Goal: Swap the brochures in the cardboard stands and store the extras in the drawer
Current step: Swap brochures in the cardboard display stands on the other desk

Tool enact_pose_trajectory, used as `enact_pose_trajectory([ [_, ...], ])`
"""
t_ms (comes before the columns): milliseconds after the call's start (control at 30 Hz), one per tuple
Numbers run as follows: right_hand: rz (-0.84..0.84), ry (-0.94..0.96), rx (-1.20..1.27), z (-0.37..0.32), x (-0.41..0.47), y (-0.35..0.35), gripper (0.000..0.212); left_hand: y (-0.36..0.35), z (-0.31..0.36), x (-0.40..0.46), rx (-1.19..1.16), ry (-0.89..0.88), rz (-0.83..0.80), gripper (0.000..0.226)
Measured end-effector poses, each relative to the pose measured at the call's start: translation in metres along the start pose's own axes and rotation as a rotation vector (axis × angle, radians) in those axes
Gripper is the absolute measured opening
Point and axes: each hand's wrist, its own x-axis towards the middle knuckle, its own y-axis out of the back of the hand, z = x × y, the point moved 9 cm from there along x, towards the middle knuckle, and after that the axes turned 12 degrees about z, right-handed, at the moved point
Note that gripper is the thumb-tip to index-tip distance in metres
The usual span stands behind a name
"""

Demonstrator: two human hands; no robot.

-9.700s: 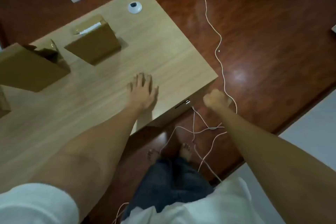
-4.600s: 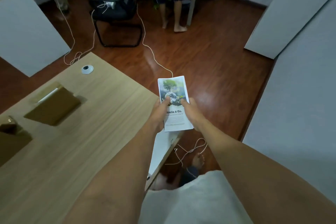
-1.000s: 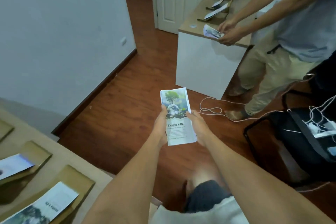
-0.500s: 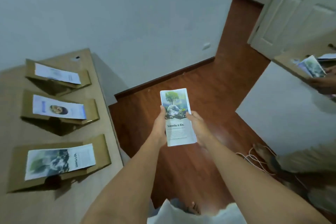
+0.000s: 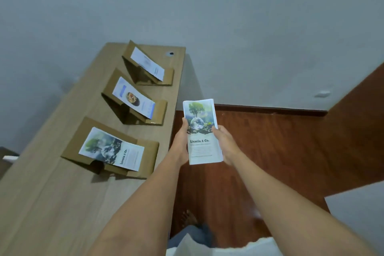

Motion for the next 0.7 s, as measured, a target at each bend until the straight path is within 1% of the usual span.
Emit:
enact_pose_trajectory([
  [100, -0.071, -0.005, -0.036, -0.017, 0.028, -0.034, 0.018, 0.016, 0.024, 0.028, -0.068, -0.014, 0.037, 0.081],
  [200, -0.141, -0.013, -0.068, -0.031, 0.053, -0.069, 0.017, 0.037, 0.049, 0.048, -0.126, -0.032, 0.114, 0.080],
  [367, -0.251, -0.027, -0.118, -0.044, 0.076, -0.123, 0.016, 0.069, 0.085, 0.060, -0.243, -0.109, 0.207, 0.068],
  [533, -0.373, -0.059, -0.160, -0.049, 0.083, -0.164, 0.016, 0.096, 0.096, 0.056, -0.373, -0.112, 0.314, 0.072],
  [633, -0.454, -0.085, -0.199, -0.049, 0.089, -0.187, 0.021, 0.103, 0.101, 0.055, -0.512, -0.131, 0.337, 0.072],
  [700, -0.516, -0.102, -0.218, -0.048, 0.091, -0.202, 0.027, 0.110, 0.102, 0.053, -0.565, -0.146, 0.378, 0.072],
])
